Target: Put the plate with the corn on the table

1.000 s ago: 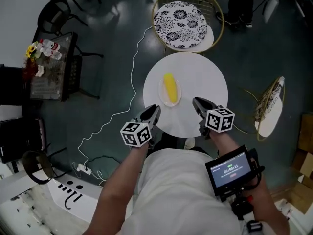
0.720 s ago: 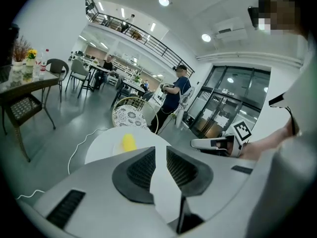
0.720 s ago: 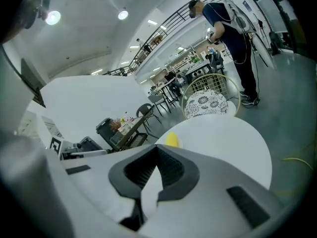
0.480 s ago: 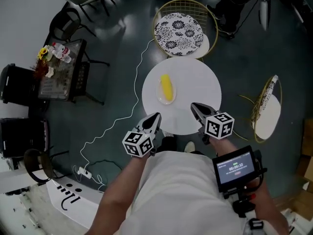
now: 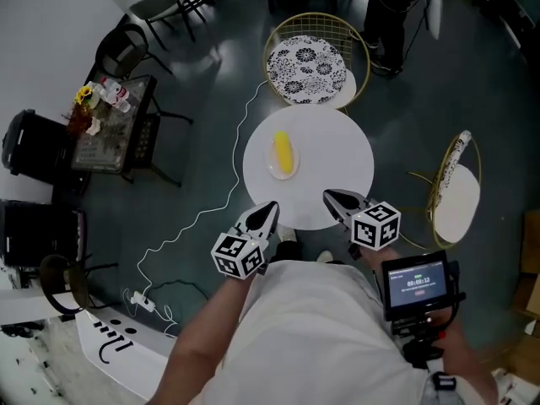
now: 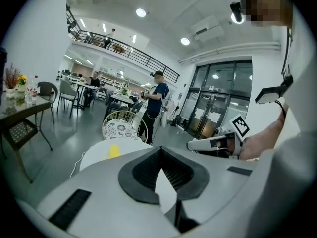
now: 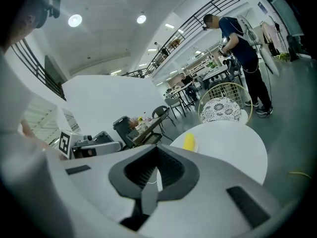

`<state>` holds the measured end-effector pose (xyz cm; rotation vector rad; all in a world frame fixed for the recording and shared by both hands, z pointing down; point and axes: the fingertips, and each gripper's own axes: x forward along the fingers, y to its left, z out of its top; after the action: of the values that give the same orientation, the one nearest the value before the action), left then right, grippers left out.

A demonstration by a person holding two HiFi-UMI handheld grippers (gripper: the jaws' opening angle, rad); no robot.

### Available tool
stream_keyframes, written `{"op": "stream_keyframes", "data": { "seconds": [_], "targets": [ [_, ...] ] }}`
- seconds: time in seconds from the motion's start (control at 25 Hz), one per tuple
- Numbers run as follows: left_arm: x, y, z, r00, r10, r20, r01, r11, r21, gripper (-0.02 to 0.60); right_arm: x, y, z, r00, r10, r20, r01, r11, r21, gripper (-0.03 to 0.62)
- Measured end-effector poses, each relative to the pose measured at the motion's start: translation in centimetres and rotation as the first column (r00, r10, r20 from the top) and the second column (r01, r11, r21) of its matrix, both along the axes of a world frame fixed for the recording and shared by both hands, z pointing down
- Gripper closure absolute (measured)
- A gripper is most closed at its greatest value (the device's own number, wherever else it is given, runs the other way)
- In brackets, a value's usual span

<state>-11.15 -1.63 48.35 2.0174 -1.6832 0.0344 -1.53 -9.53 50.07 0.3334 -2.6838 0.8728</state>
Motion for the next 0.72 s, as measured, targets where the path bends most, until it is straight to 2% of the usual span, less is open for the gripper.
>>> {"op": "stream_keyframes", "data": {
  "seconds": [0.24,0.72],
  "targets": [
    [-0.8,1.8,0.0,1.000,-0.026,0.000,0.026,1.000,-0.005,0.574,-0.7,2.0,-0.8,0.999,-0.027,0.038,0.027,1.000,0.004,0.586],
    [0.9,1.7,0.5,0.999,-0.039,-0.017,0.039,0.999,-0.006,0.574,0.7,2.3,-0.7,0.999,-0.018,0.050,0.019,1.000,-0.010,0.586]
  ]
}}
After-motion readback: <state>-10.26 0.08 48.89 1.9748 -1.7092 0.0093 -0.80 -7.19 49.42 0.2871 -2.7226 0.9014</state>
